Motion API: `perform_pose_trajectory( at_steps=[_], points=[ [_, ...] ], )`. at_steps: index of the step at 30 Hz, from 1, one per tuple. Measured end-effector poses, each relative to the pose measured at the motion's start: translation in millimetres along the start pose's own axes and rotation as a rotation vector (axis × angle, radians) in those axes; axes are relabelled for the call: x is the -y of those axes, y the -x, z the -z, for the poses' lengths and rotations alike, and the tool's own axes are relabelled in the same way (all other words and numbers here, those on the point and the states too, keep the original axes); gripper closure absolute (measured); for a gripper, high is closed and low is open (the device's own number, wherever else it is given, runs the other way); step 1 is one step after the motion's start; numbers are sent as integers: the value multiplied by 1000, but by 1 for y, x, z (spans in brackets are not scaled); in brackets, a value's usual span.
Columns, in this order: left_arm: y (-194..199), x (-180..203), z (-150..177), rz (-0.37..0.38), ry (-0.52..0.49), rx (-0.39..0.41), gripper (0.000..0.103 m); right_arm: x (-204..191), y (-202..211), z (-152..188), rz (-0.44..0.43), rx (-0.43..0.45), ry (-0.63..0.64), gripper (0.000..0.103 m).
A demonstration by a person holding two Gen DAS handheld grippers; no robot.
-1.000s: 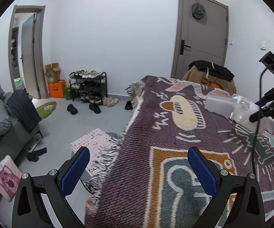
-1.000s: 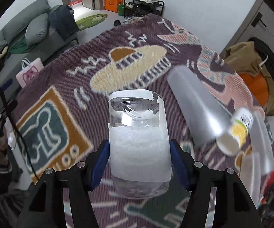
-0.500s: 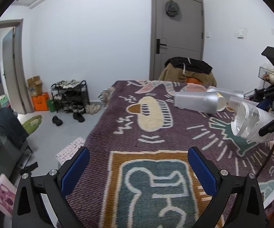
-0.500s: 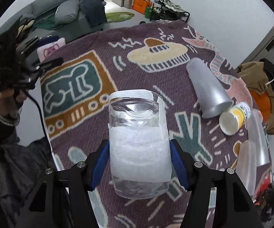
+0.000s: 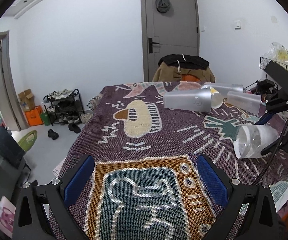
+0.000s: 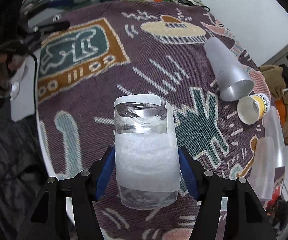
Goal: Flip cup upside down
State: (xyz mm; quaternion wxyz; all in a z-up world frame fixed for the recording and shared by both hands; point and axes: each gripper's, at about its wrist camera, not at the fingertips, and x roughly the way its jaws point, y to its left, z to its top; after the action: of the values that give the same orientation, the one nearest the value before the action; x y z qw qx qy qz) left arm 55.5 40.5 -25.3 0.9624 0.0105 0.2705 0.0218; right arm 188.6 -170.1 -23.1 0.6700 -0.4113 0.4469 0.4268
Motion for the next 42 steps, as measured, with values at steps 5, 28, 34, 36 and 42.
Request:
perform_pose_trajectory(
  at_steps=[5, 28, 34, 36, 42],
  points=[
    [-2, 0, 0, -4, 3, -1, 0, 7, -17, 4, 45, -33, 28, 39],
    [-7, 33, -36, 124, -171, 34, 0, 24, 114, 11, 172, 189, -533, 0],
    [-16, 51, -55, 222, -252, 18, 0, 17, 104, 40, 160, 176, -603, 0],
    [-20, 56, -62, 240, -280, 16, 0, 19, 100, 52, 144, 179, -642, 0],
    [-25, 86, -79, 326, -426, 6, 0, 24, 90, 94, 139, 194, -779, 0]
  ],
)
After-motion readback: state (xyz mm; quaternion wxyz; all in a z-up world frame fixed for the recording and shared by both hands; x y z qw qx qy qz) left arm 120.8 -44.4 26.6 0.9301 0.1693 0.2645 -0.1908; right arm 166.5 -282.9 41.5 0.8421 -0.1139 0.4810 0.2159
